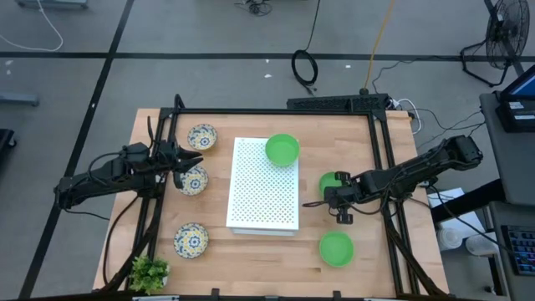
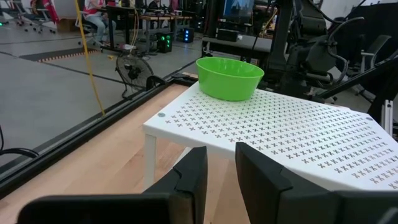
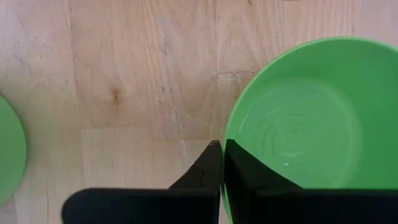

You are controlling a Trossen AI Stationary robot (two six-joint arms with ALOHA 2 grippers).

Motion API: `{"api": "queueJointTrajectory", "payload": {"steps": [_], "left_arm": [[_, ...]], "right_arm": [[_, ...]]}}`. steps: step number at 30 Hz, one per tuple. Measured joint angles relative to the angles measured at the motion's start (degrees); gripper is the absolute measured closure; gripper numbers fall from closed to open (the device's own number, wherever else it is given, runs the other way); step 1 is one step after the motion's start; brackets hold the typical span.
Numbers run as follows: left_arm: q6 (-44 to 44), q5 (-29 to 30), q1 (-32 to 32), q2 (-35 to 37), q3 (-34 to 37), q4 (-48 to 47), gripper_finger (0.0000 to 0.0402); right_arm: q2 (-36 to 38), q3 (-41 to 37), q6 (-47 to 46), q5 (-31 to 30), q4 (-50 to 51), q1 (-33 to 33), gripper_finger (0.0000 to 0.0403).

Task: Pick & Place Mini bowls
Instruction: Stack the top green bowl on the green bowl on the shelf

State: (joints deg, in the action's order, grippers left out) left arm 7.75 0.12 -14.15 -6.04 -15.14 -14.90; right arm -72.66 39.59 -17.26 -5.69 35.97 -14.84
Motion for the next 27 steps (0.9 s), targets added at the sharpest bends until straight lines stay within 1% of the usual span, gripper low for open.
{"api": "queueJointTrajectory", "payload": {"steps": [16, 23, 27], "left_arm": [[0.0, 0.0, 0.0, 0.0, 0.0, 0.0, 0.0314], [0.0, 0.0, 0.0, 0.0, 0.0, 0.0, 0.0314], [0.0, 0.0, 0.0, 0.0, 0.0, 0.0, 0.0314]], "right_arm": [[0.0, 0.1, -0.5, -0.1, -0.1, 0.0, 0.0403], [0.0, 4.7, -0.7, 0.0, 5.3, 0.0, 0.0402], [0.0, 7.1, -0.6, 0.0, 6.4, 0.0, 0.0402]]}}
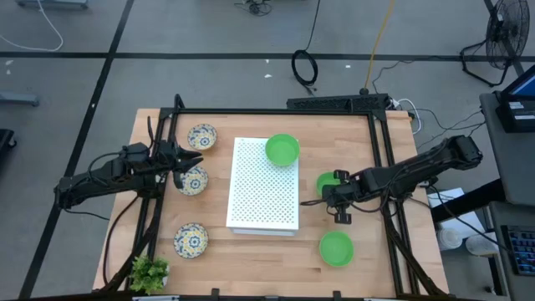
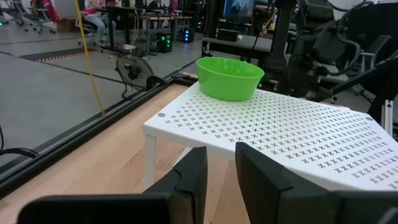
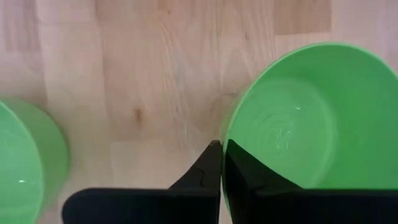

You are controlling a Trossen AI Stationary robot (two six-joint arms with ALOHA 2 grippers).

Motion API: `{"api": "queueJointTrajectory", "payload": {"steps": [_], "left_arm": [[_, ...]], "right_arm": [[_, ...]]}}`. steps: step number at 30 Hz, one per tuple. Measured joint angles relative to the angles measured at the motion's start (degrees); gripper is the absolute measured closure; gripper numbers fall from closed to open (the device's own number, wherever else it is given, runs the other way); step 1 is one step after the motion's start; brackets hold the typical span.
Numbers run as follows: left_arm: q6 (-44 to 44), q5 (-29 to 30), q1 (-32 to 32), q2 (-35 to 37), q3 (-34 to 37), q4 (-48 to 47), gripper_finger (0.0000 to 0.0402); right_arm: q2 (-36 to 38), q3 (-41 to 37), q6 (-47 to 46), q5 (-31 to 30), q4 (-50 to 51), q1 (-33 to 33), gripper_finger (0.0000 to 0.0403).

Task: Pick & Place Mini bowls
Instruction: Stack the top green bowl on the green bowl on the shelf

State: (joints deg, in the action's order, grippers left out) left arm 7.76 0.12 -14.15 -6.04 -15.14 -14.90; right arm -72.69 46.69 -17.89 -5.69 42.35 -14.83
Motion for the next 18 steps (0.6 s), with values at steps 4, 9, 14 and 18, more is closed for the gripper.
{"api": "queueJointTrajectory", "payload": {"steps": [4, 9, 14, 18], "left_arm": [[0.0, 0.0, 0.0, 0.0, 0.0, 0.0, 0.0314], [0.0, 0.0, 0.0, 0.0, 0.0, 0.0, 0.0314], [0.0, 0.0, 0.0, 0.0, 0.0, 0.0, 0.0314], [0.0, 0.0, 0.0, 0.0, 0.0, 0.0, 0.0314]], "right_arm": [[0.0, 2.0, 0.3, -0.2, 2.0, 0.1, 0.0402], [0.0, 4.5, 0.4, -0.4, 4.9, 0.8, 0.0402], [0.0, 6.7, 0.6, -3.5, 8.0, 1.7, 0.0402], [0.0, 8.1, 0.6, -3.7, 10.0, 2.4, 0.0402]]}}
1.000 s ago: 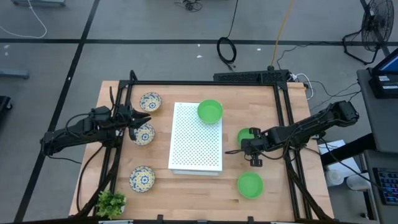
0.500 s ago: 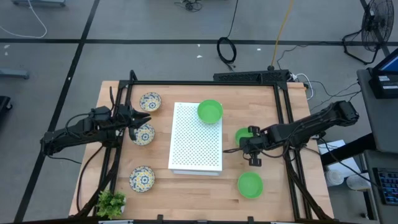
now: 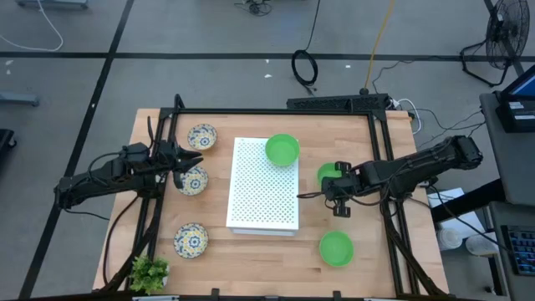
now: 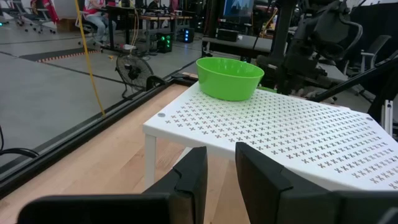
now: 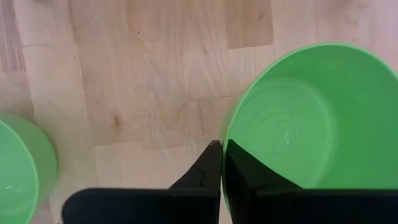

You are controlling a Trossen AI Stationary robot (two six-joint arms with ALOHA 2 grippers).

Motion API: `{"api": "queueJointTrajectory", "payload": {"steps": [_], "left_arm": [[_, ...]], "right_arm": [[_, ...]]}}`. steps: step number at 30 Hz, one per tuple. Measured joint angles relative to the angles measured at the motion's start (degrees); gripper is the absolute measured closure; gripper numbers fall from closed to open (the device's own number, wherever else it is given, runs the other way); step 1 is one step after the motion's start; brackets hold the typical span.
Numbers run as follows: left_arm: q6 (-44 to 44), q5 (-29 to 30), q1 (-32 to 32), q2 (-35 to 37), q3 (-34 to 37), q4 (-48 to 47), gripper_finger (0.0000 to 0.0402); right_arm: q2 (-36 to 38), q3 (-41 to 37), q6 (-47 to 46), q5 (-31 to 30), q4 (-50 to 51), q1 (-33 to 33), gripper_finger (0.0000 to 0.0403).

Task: Pick & Place Mini bowls
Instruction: Stack the top green bowl on the green bowl on the shelf

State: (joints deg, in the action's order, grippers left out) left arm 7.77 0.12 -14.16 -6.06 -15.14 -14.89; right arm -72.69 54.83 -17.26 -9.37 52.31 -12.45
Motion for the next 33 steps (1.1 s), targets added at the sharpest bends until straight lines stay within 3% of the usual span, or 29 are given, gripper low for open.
{"api": "queueJointTrajectory", "payload": {"steps": [33], "left_arm": [[0.0, 0.0, 0.0, 0.0, 0.0, 0.0, 0.0314]], "right_arm": [[0.0, 13.1, 6.5, -4.5, 5.0, 0.5, 0.0403]]}}
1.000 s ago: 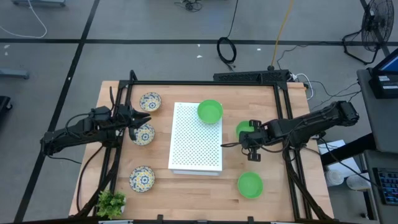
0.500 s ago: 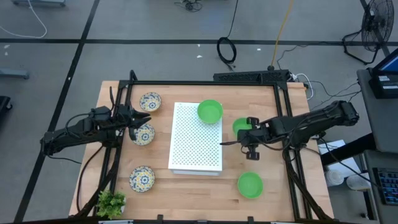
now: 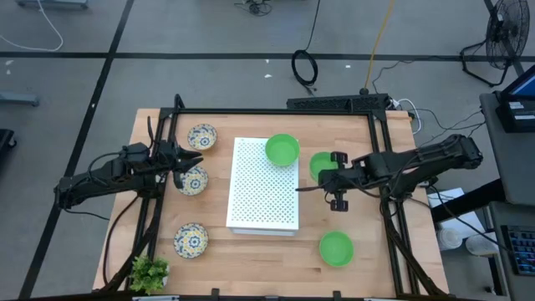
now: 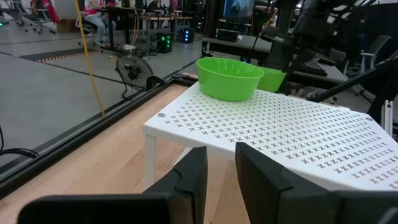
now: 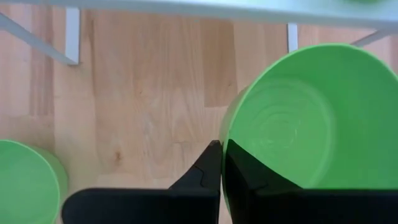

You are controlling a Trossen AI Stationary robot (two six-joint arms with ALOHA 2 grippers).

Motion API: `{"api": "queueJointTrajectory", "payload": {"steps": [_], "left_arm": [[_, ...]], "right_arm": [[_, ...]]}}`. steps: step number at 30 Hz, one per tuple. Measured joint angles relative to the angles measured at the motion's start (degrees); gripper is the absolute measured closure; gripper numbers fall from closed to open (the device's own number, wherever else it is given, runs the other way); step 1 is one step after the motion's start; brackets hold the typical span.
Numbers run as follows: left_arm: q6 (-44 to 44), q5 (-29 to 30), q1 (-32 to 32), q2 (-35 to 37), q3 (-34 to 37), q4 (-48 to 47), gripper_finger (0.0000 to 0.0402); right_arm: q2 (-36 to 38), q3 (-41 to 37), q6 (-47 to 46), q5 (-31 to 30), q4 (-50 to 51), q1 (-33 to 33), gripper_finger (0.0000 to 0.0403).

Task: Pick & Place Mini bowls
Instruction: Stack the top green bowl on the green bowl on the shelf

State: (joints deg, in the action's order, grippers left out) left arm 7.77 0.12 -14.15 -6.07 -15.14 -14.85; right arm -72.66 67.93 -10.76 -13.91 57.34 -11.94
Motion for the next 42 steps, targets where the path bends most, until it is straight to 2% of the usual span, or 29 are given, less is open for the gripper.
{"api": "queueJointTrajectory", "payload": {"steps": [28, 34, 42], "left_arm": [[0.0, 0.0, 0.0, 0.0, 0.0, 0.0, 0.0314], [0.0, 0.0, 0.0, 0.0, 0.0, 0.1, 0.0314], [0.0, 0.0, 0.0, 0.0, 0.0, 0.1, 0.0314]], "right_arm": [[0.0, 8.1, 5.1, -1.5, 1.3, 0.0, 0.0403], [0.0, 9.6, 5.7, -4.3, 1.7, 0.0, 0.0403], [0.0, 12.7, 7.6, -4.3, 1.7, 0.0, 0.0403]]}}
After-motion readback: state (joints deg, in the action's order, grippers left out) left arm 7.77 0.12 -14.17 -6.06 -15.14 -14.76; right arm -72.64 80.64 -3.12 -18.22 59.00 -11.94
